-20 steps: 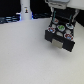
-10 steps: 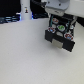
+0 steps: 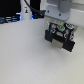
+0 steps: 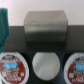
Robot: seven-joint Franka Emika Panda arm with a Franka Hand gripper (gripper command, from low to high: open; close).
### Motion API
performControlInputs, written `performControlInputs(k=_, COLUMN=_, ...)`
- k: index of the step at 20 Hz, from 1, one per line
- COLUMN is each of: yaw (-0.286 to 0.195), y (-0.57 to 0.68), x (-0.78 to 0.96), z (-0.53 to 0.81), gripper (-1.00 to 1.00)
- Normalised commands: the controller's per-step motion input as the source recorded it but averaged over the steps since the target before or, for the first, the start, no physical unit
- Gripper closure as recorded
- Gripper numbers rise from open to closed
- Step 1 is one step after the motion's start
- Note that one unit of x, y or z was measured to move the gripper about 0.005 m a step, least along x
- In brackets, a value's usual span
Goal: Open the kcup holder, insert the kcup into the holder, and close the kcup holder
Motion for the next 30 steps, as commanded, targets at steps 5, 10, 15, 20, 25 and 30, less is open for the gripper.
performControlInputs(k=5, yaw=0.087, y=0.09, x=0.29, z=-0.16, gripper=-1.0)
performControlInputs(k=10, yaw=0.165, y=0.22, x=-0.02, z=-0.22, gripper=-1.0)
performControlInputs(k=15, yaw=0.17, y=0.27, x=-0.26, z=-0.17, gripper=-1.0)
performControlInputs(k=20, yaw=0.147, y=0.34, x=-0.35, z=-0.09, gripper=-1.0)
performControlInputs(k=25, yaw=0.138, y=0.32, x=-0.41, z=-0.03, gripper=-1.0)
performControlInputs(k=30, yaw=0.158, y=0.3, x=-0.49, z=-0.01, gripper=-1.0)
